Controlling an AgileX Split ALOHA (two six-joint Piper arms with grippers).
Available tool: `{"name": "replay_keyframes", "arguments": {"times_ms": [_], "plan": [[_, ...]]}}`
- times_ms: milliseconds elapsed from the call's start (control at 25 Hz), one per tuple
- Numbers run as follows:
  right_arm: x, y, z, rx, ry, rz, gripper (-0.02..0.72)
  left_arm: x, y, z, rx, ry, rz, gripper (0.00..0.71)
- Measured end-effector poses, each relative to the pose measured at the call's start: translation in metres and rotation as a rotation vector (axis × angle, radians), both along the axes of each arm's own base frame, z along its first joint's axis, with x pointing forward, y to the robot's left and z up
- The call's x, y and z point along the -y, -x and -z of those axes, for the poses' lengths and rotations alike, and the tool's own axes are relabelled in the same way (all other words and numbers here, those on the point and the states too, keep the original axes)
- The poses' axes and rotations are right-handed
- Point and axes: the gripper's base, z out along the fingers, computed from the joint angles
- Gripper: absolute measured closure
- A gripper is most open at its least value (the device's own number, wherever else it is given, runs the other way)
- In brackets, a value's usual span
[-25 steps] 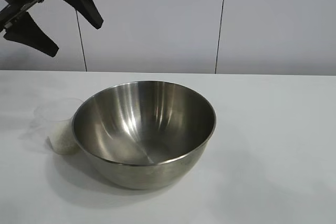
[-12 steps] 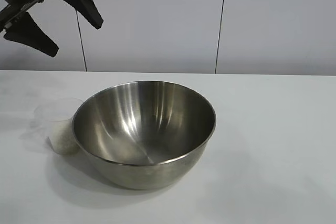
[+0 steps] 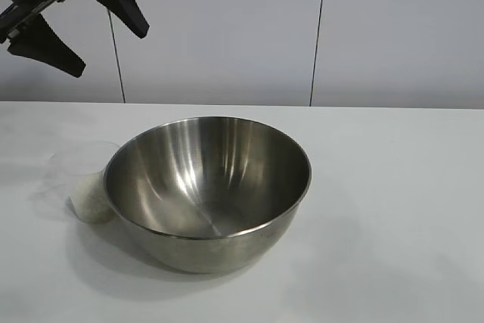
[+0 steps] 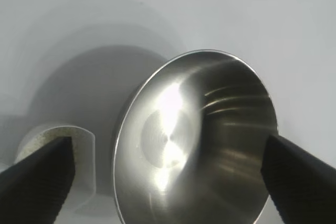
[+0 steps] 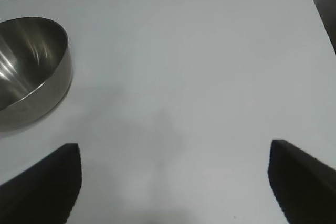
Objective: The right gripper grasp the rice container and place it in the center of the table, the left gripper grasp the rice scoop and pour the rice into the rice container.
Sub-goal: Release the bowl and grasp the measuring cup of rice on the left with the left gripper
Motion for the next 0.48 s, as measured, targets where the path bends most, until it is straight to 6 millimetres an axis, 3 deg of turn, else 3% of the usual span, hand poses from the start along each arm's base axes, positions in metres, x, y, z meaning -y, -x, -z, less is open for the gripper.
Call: {"name": "replay_keyframes", "arguments": {"times_ms": [480], "plan": [[0.0000,0.0000,0.0000,0.000,-0.001,0.000,0.042,0.0000,0.0000,0.0000,-0.025,0.014,-0.036,0.015]]}}
